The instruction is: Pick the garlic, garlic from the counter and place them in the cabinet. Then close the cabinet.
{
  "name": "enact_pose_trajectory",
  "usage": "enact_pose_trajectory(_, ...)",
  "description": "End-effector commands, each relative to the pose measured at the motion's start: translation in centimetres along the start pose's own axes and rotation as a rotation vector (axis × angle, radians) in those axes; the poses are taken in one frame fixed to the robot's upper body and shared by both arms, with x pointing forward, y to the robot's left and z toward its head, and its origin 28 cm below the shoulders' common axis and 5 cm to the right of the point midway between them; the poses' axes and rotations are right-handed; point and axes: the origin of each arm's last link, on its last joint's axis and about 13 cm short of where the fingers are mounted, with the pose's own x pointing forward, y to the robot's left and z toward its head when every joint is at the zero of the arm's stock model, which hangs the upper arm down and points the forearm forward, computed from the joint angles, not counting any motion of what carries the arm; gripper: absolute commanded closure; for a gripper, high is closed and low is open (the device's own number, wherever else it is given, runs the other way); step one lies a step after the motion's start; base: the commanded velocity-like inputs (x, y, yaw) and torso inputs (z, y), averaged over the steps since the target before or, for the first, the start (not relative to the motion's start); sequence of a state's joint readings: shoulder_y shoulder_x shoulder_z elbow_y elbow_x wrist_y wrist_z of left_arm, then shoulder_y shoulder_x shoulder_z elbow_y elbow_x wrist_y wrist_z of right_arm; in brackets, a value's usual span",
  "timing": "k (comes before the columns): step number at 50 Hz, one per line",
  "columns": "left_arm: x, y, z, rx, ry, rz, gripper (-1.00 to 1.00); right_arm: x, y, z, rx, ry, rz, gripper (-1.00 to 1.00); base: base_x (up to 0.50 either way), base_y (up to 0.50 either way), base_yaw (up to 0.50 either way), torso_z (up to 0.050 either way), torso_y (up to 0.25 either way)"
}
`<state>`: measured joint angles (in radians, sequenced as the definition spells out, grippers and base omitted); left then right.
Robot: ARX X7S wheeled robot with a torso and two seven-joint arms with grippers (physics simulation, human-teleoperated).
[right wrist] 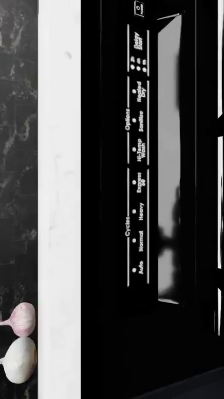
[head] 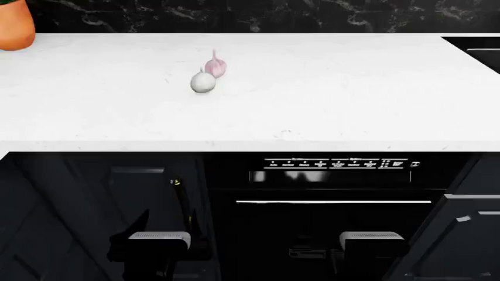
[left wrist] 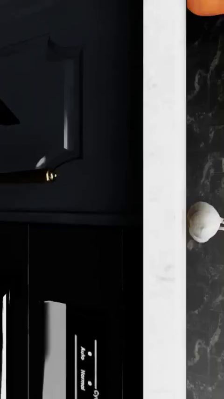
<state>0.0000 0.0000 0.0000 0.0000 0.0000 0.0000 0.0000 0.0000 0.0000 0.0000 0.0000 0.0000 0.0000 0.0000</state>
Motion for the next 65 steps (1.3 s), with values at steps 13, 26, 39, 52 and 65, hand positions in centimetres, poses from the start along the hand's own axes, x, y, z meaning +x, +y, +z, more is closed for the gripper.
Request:
enact_pose_trajectory(13,-0.1,-0.1,3.0,0.059,-0.095,-0.056,-1.0,0.2,-0.2,2.3,-0.057,-0.064,0.023,-1.0,0.0,0.0,0.0,0.018,0.0)
enact_pose_trajectory(26,1.1,0.8,10.0,0.027,-0.16,-0.143,-1.0,0.3,-1.6,8.9,-0.075,-0.147,0.104,-1.0,0.0,0.0,0.0,0.05,0.0)
enact_pose_trajectory(39,1.9,1.9,15.5,0.071,-0.148,-0.238,-1.0,1.4,-2.9,14.6,-0.009,-0.169,0.217,-1.0,0.0,0.0,0.0,0.05,0.0)
enact_pose_trajectory(52,2.3,2.3,17.3,0.112,-0.142,-0.25,-1.0,1.4,-3.2,17.6,-0.03,-0.195,0.271,-1.0,0.0,0.02,0.0,0.05,0.0)
enact_pose_trajectory(65,2.8,1.7,18.8,0.181,-0.156,-0.286,-1.0,1.8,-3.7,19.2,-0.01,-0.233,0.293,-1.0,0.26,0.31,0.0,0.05,0.0)
